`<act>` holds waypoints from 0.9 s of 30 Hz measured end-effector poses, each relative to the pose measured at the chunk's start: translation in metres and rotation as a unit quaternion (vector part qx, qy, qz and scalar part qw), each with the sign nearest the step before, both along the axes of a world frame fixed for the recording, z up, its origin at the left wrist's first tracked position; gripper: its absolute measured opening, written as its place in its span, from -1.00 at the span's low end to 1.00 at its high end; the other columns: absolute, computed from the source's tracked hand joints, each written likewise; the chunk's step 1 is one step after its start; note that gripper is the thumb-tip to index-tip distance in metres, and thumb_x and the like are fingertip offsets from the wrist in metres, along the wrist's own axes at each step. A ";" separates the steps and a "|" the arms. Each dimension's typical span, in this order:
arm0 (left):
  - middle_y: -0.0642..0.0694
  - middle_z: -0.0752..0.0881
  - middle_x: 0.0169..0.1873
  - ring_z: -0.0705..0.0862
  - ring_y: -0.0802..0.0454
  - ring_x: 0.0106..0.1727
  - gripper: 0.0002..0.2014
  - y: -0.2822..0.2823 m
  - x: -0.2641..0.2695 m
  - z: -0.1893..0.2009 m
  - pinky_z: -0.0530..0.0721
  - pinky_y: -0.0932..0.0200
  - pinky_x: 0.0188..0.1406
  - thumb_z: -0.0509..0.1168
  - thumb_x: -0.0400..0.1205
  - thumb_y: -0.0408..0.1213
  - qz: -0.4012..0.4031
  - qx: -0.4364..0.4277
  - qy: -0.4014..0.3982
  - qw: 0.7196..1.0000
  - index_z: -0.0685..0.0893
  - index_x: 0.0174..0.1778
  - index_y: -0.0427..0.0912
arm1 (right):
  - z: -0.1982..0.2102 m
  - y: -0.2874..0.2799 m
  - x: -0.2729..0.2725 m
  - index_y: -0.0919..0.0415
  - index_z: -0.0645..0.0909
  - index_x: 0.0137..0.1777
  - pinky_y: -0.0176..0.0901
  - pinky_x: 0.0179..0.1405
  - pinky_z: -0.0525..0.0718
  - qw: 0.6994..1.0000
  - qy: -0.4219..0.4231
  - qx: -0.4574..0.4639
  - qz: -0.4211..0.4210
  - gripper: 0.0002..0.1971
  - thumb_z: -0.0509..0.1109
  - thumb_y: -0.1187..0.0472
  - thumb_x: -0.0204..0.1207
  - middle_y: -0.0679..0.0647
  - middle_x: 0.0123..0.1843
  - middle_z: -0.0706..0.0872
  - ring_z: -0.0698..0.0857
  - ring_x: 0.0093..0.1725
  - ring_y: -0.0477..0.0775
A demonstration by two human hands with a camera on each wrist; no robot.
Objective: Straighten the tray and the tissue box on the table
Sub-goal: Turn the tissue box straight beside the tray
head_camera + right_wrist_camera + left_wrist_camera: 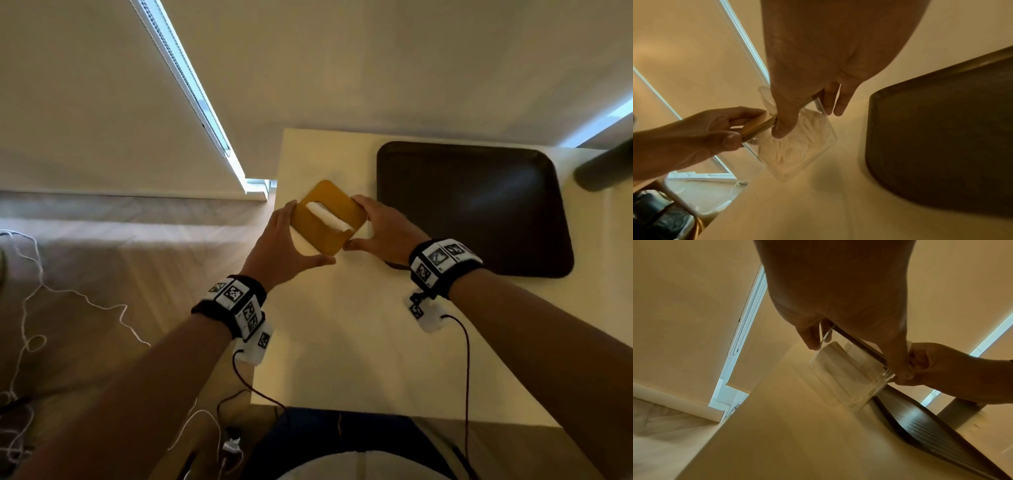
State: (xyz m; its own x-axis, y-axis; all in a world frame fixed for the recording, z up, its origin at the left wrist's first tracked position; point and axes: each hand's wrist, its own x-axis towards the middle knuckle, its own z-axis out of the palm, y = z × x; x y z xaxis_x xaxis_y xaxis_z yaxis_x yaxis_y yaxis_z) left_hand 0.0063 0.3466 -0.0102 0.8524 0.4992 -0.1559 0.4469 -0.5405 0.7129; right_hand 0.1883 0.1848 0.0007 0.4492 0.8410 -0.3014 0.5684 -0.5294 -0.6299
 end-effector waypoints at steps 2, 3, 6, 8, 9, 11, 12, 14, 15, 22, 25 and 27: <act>-0.18 0.40 0.54 0.47 -0.10 0.44 0.31 0.014 0.021 -0.001 0.60 -0.08 0.36 0.63 0.12 0.36 -0.002 0.000 0.009 1.000 0.14 0.67 -0.15 | -0.002 0.014 0.018 0.05 0.14 0.63 0.13 0.35 0.51 1.000 -0.005 -0.010 0.002 -0.02 0.61 -0.16 0.32 0.09 0.51 0.46 0.50 0.39 0.10; -0.18 0.40 0.54 0.48 -0.11 0.44 0.32 0.020 0.029 -0.002 0.60 -0.10 0.36 0.61 0.11 0.39 -0.004 0.000 0.013 1.000 0.14 0.67 -0.15 | -0.002 0.019 0.027 0.06 0.14 0.63 0.16 0.36 0.51 1.000 -0.007 -0.016 0.003 -0.01 0.61 -0.17 0.32 0.09 0.52 0.46 0.50 0.40 0.11; -0.19 0.42 0.53 0.51 -0.14 0.41 0.34 0.035 0.054 -0.005 0.65 -0.17 0.31 0.55 0.07 0.47 -0.009 0.007 0.012 1.000 0.15 0.66 -0.15 | -0.003 0.035 0.052 0.06 0.13 0.64 0.19 0.37 0.49 1.000 -0.015 -0.025 -0.001 0.00 0.61 -0.18 0.31 0.10 0.54 0.44 0.48 0.43 0.13; -0.20 0.43 0.52 0.52 -0.15 0.40 0.33 0.043 0.070 -0.006 0.64 -0.13 0.29 0.59 0.08 0.42 -0.011 0.010 0.012 1.000 0.16 0.66 -0.17 | -0.004 0.044 0.067 0.05 0.12 0.64 0.17 0.38 0.48 0.999 -0.019 -0.029 -0.012 0.01 0.61 -0.18 0.31 0.09 0.55 0.43 0.46 0.44 0.13; -0.21 0.43 0.52 0.52 -0.15 0.40 0.32 0.047 0.077 -0.005 0.63 -0.11 0.29 0.60 0.09 0.39 -0.012 0.009 0.013 1.000 0.16 0.66 -0.17 | -0.005 0.047 0.074 0.05 0.12 0.64 0.17 0.38 0.48 0.999 -0.018 -0.030 -0.015 0.01 0.61 -0.19 0.31 0.10 0.55 0.42 0.46 0.44 0.14; -0.20 0.43 0.52 0.50 -0.14 0.42 0.33 0.055 0.090 -0.005 0.62 -0.11 0.30 0.59 0.08 0.40 -0.017 0.010 0.013 1.000 0.15 0.67 -0.17 | -0.007 0.053 0.085 0.06 0.13 0.64 0.18 0.37 0.48 0.999 -0.017 -0.028 -0.016 0.01 0.60 -0.20 0.31 0.10 0.55 0.43 0.46 0.44 0.15; -0.21 0.42 0.53 0.49 -0.14 0.43 0.34 0.058 0.096 -0.004 0.61 -0.12 0.31 0.58 0.08 0.41 -0.019 0.010 0.013 1.000 0.14 0.67 -0.17 | -0.008 0.056 0.090 0.06 0.13 0.64 0.19 0.37 0.48 0.999 -0.017 -0.026 -0.016 0.01 0.60 -0.21 0.31 0.11 0.54 0.43 0.47 0.43 0.15; -0.20 0.42 0.54 0.48 -0.14 0.46 0.34 0.065 0.104 -0.005 0.57 -0.10 0.34 0.61 0.09 0.37 -0.021 0.006 0.016 1.000 0.13 0.68 -0.16 | -0.011 0.060 0.097 0.06 0.15 0.64 0.20 0.38 0.48 0.999 -0.015 -0.022 -0.021 0.00 0.60 -0.21 0.30 0.10 0.54 0.44 0.47 0.43 0.14; -0.20 0.41 0.54 0.47 -0.14 0.47 0.34 0.067 0.107 -0.006 0.56 -0.10 0.34 0.63 0.10 0.35 -0.022 0.006 0.018 1.000 0.13 0.68 -0.16 | -0.013 0.061 0.100 0.06 0.15 0.63 0.19 0.38 0.48 0.999 -0.014 -0.022 -0.024 0.00 0.60 -0.21 0.30 0.10 0.54 0.44 0.47 0.43 0.14; -0.20 0.42 0.54 0.50 -0.15 0.44 0.34 0.074 0.107 -0.016 0.63 -0.20 0.33 0.59 0.09 0.44 -0.029 0.013 0.026 0.999 0.13 0.67 -0.12 | -0.019 0.066 0.102 0.01 0.16 0.62 0.12 0.34 0.49 0.999 0.004 -0.027 -0.021 0.00 0.60 -0.24 0.28 0.06 0.52 0.45 0.48 0.41 0.10; -0.21 0.38 0.57 0.45 -0.13 0.48 0.34 0.075 0.107 -0.017 0.58 -0.13 0.37 0.62 0.11 0.38 -0.034 0.009 0.020 0.999 0.09 0.69 -0.12 | -0.015 0.066 0.100 0.02 0.10 0.65 0.13 0.39 0.45 0.999 0.016 -0.028 -0.031 0.08 0.63 -0.24 0.25 0.09 0.57 0.41 0.44 0.47 0.14; -0.21 0.32 0.61 0.37 -0.09 0.55 0.38 0.076 0.106 -0.018 0.45 -0.01 0.39 0.63 0.13 0.35 -0.040 -0.015 0.012 0.999 0.00 0.72 -0.09 | -0.007 0.062 0.092 0.04 -0.02 0.69 0.11 0.46 0.38 0.997 0.037 -0.016 -0.071 0.26 0.69 -0.25 0.12 0.11 0.64 0.30 0.32 0.56 0.13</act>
